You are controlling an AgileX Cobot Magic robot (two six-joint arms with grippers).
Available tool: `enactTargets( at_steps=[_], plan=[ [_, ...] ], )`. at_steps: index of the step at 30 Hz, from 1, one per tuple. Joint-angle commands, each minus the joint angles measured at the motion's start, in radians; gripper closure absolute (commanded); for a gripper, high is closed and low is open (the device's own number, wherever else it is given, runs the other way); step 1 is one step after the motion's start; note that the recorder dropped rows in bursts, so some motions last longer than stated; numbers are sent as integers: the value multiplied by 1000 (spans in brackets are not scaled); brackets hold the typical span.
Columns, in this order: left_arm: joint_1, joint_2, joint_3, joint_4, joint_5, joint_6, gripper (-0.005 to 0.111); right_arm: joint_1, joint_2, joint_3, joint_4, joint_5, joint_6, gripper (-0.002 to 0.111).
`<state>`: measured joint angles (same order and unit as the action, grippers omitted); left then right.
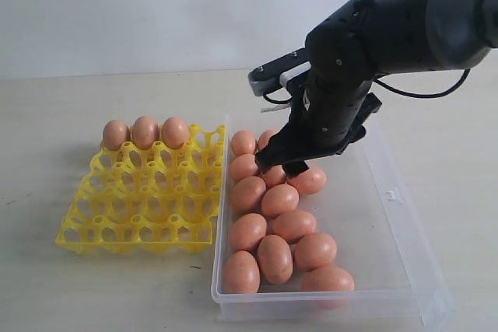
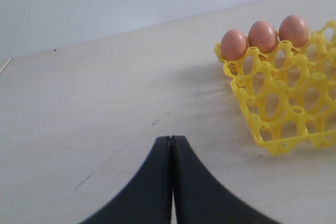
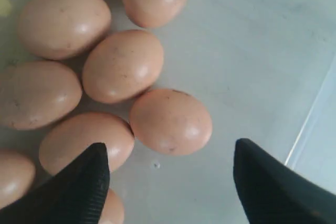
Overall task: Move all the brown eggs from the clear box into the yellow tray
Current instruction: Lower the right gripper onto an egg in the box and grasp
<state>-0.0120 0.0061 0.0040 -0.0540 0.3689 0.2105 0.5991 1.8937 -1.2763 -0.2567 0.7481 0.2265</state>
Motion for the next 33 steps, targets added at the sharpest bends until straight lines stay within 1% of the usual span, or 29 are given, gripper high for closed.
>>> enactTargets(
  at_steps=[1,7,12,30,32,33],
  plan=[
    [2,-6,-4,-8,-8,-5,107,-16,24,3,-12,-20,-205,43],
    [2,-6,-4,-8,-8,-5,107,-25,45,3,-52,-22,-300,43],
    [2,-6,-4,-8,-8,-5,107,-31,58,3,-38,-35,-464,43],
    [2,-6,-4,-8,-8,-5,107,-37,137,1,19,-115,-634,44],
    [2,-6,-4,-8,-8,-5,107,-37,142,1,21,-119,-636,48],
    [2,-6,-4,-8,-8,-5,107,-37,144,1,21,-119,-636,55]
  ],
)
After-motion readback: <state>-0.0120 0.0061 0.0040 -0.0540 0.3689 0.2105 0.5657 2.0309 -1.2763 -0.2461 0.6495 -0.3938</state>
